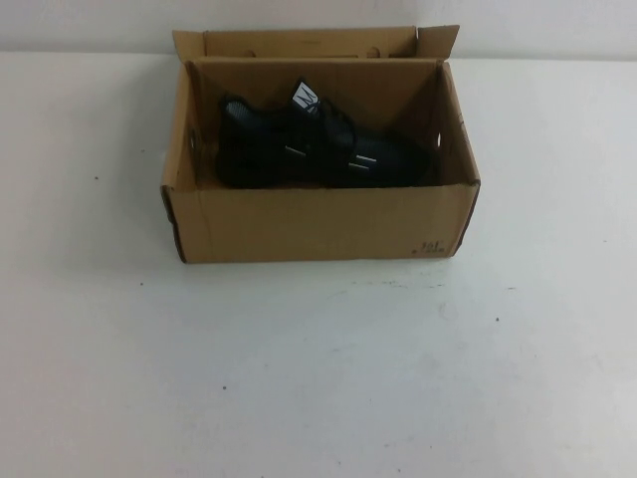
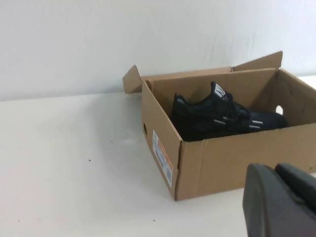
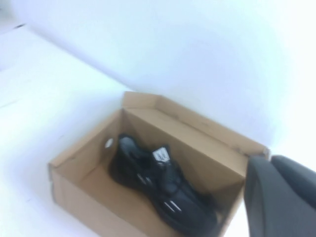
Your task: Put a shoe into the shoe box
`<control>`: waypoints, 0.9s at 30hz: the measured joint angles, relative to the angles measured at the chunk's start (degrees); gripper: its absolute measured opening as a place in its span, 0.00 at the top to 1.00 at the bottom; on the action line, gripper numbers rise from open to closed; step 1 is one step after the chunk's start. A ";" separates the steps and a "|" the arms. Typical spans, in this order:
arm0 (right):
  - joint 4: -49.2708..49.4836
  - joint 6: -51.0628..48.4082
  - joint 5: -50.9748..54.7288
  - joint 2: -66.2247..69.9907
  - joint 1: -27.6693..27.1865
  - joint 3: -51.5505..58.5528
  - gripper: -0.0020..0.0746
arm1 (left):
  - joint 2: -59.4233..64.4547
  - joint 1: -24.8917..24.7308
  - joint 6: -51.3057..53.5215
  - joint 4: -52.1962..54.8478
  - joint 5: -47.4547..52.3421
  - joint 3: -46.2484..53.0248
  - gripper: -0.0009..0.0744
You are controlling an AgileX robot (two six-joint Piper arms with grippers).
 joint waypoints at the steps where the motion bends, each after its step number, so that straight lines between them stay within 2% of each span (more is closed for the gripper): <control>1: 0.00 -0.10 -4.43 -3.47 0.00 6.76 1.00 | 0.00 0.00 0.00 0.00 0.29 0.00 0.99; 4: 1.57 -2.40 -16.95 -12.76 0.00 25.75 1.00 | 0.00 0.00 0.00 0.00 1.37 0.00 0.99; 8: 5.92 -5.80 -28.08 -23.64 0.00 48.76 1.00 | 0.00 0.00 0.00 0.00 2.62 0.00 0.99; 13: 7.64 -6.33 -40.68 -34.34 0.00 68.60 1.00 | 0.00 0.00 0.00 0.11 3.24 0.00 0.99; 17: 8.47 -6.42 -45.76 -39.35 0.00 74.03 1.00 | 0.00 0.00 0.00 0.11 3.46 0.00 0.99; 27: 9.21 -6.42 -47.17 -42.08 0.00 74.66 1.00 | 0.00 0.00 0.00 0.19 3.46 0.00 0.99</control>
